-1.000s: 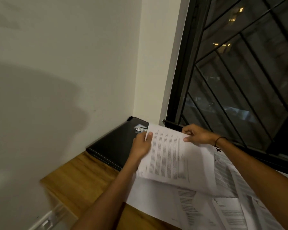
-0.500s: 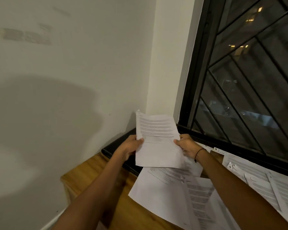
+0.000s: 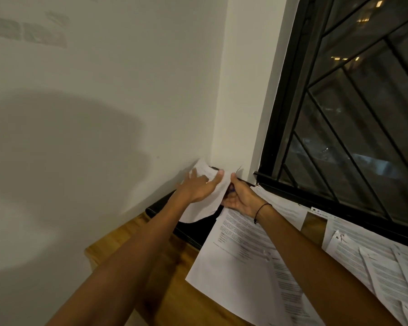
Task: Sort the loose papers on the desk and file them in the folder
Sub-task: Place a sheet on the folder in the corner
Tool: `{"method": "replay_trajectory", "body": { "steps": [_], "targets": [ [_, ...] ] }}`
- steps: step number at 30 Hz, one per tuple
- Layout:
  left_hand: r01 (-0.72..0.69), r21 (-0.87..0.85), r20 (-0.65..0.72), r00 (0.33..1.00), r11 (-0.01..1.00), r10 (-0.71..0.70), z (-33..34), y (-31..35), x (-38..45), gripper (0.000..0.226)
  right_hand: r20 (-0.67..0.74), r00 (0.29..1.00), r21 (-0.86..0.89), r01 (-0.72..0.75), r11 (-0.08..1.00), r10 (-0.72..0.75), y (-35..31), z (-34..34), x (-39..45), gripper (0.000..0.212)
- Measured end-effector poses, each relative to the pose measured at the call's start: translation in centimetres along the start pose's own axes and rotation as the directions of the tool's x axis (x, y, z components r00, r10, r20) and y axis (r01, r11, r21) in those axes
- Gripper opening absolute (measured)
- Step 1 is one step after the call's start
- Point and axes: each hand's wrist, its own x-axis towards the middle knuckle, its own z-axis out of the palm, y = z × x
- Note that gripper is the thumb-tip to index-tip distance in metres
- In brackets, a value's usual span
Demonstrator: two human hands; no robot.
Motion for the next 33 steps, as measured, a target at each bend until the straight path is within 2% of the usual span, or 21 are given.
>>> {"method": "replay_trajectory", "body": {
  "steps": [3, 5, 7, 9, 11, 12, 13, 14, 15, 16, 17, 19, 21, 23, 25, 28, 33],
  "targets": [
    [-0.082, 0.04, 0.049, 0.996, 0.996, 0.08, 0.6, -0.2, 0.7, 0.102, 0.033, 0.999, 0.076, 0.036, 0.996, -0.039, 0.3, 0.7, 0.1, 0.059],
    [-0.029, 0.048, 0.08, 0.997, 0.998, 0.025, 0.5, -0.1, 0.8, 0.096, 0.014, 0.999, 0.101, 0.042, 0.994, -0.043, 0.3, 1.0, 0.2, 0.061],
    [0.012, 0.105, 0.069, 0.997, 0.994, -0.019, -0.3, 0.5, 0.1, 0.073, 0.01, 1.0, 0.094, 0.014, 0.995, -0.015, 0.2, 0.9, 0.4, 0.067],
    [0.006, 0.185, -0.017, 1.0, 0.983, -0.003, -0.7, 0.4, -0.3, 0.045, 0.005, 1.0, 0.031, 0.024, 0.999, -0.025, 0.1, 0.6, 0.7, 0.074],
    [0.016, 0.236, -0.108, 0.994, 0.972, 0.01, -1.0, 0.1, -0.7, 0.024, -0.108, 0.983, -0.172, 0.131, 0.976, -0.151, 0.5, 0.0, 1.5, 0.06],
    [0.026, 0.24, -0.128, 0.992, 0.97, 0.005, -1.1, -0.1, -0.8, 0.02, -0.188, 0.94, -0.379, 0.198, 0.904, -0.285, 0.8, -0.5, 2.1, 0.042],
    [0.028, 0.237, -0.129, 0.992, 0.971, 0.003, -1.0, -0.3, -0.8, 0.022, -0.225, 0.868, -0.624, 0.219, 0.75, -0.442, 1.1, -1.4, 2.8, 0.023],
    [0.028, 0.224, -0.123, 0.992, 0.974, 0.0, -0.9, -0.6, -0.7, 0.028, -0.201, 0.809, -0.811, 0.179, 0.557, -0.553, 1.4, -2.1, 3.3, 0.008],
    [0.028, 0.205, -0.118, 0.993, 0.978, -0.003, -0.8, -0.8, -0.5, 0.034, -0.159, 0.781, -0.921, 0.103, 0.376, -0.604, 1.6, -2.7, 3.7, 0.011],
    [0.03, 0.188, -0.114, 0.994, 0.982, -0.008, -0.6, -1.1, -0.3, 0.037, -0.116, 0.78, -0.973, 0.035, 0.228, -0.615, 1.8, -3.1, 4.1, 0.023],
    [0.031, 0.176, -0.114, 0.993, 0.984, -0.011, -0.4, -1.3, -0.2, 0.038, -0.084, 0.788, -0.992, -0.01, 0.123, -0.61, 2.0, -3.4, 4.4, 0.034],
    [0.029, 0.162, -0.108, 0.994, 0.986, -0.012, 0.0, -1.7, 0.1, 0.037, -0.049, 0.827, -0.999, -0.051, 0.012, -0.559, 1.8, -3.4, 5.1, 0.047],
    [0.017, 0.14, -0.105, 0.994, 0.99, -0.002, 0.4, -1.8, 0.4, 0.037, -0.04, 0.867, -0.998, -0.062, -0.027, -0.498, 1.6, -3.1, 6.0, 0.046],
    [0.001, 0.108, -0.1, 0.995, 0.994, 0.01, 0.8, -1.9, 0.6, 0.039, -0.011, 0.878, -0.998, -0.042, -0.056, -0.478, 1.4, -2.8, 6.7, 0.035],
    [-0.015, 0.063, -0.071, 0.997, 0.998, 0.019, 1.2, -1.9, 0.9, 0.042, 0.002, 0.871, -0.996, -0.041, -0.075, -0.492, 1.2, -2.6, 7.0, 0.024],
    [-0.066, 0.032, -0.015, 0.998, 0.997, 0.066, 2.0, -1.7, 1.1, 0.051, -0.026, 0.852, -0.992, -0.085, -0.089, -0.523, 0.7, -2.9, 7.0, 0.025],
    [-0.066, 0.116, 0.03, 0.998, 0.991, 0.063, 3.5, -0.9, 1.0, 0.073, -0.197, 0.744, -0.979, -0.184, 0.088, -0.638, -1.1, -5.1, 6.0, 0.024]
  ]
}}
